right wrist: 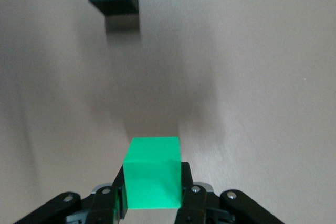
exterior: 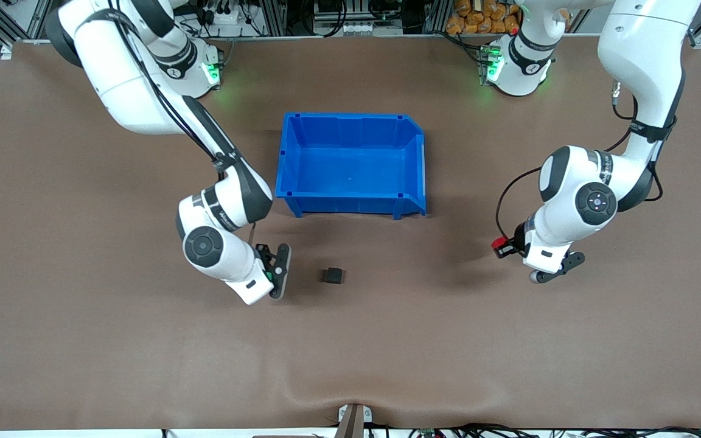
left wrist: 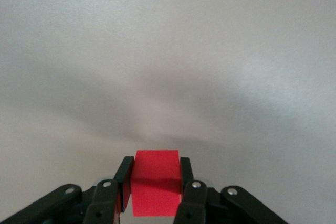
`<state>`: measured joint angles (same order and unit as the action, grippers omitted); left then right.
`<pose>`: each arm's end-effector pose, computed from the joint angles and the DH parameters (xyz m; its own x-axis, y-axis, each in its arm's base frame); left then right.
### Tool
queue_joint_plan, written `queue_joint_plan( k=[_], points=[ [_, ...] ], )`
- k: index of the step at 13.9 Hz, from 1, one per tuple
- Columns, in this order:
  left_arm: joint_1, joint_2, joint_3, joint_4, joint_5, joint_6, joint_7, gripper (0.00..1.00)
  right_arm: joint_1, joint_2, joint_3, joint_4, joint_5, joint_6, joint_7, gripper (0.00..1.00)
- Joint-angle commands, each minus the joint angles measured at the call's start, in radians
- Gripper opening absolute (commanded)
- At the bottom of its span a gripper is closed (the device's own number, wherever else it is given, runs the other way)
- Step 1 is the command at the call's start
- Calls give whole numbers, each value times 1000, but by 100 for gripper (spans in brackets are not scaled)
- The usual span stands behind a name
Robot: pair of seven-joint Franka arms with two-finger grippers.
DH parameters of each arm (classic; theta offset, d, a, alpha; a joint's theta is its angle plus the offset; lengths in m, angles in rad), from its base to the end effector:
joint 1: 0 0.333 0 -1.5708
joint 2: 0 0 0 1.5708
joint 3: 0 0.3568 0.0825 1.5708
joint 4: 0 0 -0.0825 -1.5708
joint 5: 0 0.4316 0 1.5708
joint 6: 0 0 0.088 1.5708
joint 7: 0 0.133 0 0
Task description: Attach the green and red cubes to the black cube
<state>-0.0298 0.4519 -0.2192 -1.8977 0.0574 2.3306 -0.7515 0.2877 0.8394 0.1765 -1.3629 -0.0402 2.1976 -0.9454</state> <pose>0.6625 -0.1599 0.2455 0.8848 0.4641 -0.0415 0.4655 -0.8844 0.0348 0.7343 0.3332 0.1955 0.1961 0.9771 0.0830 0.9799 -0.1922 -0.0528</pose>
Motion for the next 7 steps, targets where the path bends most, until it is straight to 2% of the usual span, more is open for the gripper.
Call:
queue_joint_plan(
  k=[1,3,7],
  points=[
    [-15,74,1,112,13,-37,-98,0,59,75,-6,123,-6,-27,112,0],
    [-22,96,1,163,6,-63,-147,0,88,108,-8,171,-10,-26,114,0],
    [-64,113,1,221,2,-95,-297,0,137,128,-15,191,-15,-19,128,0]
  ],
)
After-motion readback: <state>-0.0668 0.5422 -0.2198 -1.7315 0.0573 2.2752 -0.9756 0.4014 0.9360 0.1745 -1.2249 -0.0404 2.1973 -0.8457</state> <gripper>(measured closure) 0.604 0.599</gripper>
